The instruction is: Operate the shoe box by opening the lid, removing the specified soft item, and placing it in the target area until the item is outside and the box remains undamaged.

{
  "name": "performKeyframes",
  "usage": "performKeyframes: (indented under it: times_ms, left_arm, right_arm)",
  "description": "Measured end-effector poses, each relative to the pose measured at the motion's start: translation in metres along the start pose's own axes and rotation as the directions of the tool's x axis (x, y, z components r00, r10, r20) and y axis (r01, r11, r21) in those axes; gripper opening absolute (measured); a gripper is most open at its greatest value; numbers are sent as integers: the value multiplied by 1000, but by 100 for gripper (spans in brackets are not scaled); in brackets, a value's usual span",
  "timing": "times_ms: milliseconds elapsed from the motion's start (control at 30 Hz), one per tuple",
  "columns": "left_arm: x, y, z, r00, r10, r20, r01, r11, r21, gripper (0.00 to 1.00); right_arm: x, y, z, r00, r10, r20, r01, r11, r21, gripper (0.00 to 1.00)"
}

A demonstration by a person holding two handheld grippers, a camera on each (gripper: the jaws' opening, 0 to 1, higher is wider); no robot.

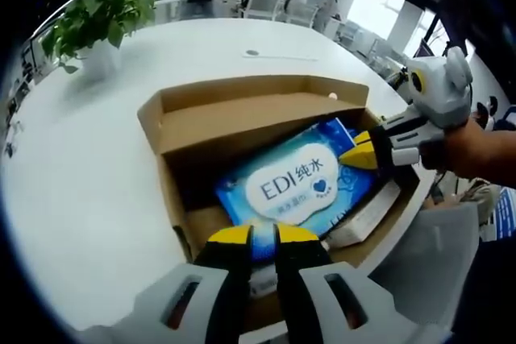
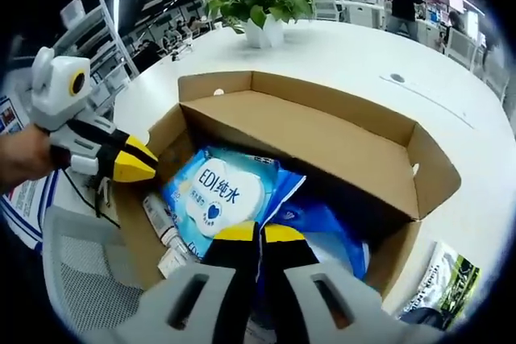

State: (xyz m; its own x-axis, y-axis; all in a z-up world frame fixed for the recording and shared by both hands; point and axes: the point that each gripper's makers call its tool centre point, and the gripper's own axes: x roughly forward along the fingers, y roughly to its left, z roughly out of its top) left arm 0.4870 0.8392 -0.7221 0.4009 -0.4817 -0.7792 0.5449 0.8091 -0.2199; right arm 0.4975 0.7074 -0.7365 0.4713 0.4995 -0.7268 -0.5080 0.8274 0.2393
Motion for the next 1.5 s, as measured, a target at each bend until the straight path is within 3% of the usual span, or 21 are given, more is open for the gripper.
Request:
performKeyframes:
  times_ms: [567, 1500]
  left_arm:
    - [3, -3, 2, 1000, -2, -2, 2, 1000, 12, 7]
    - [17, -6, 5, 999, -17, -29, 18, 999, 26, 7]
  right_arm:
    - [-22, -21, -9, 999, -47, 7, 47, 999, 8, 0]
    - [-18, -30, -17, 999, -54, -1, 54, 998, 31, 0]
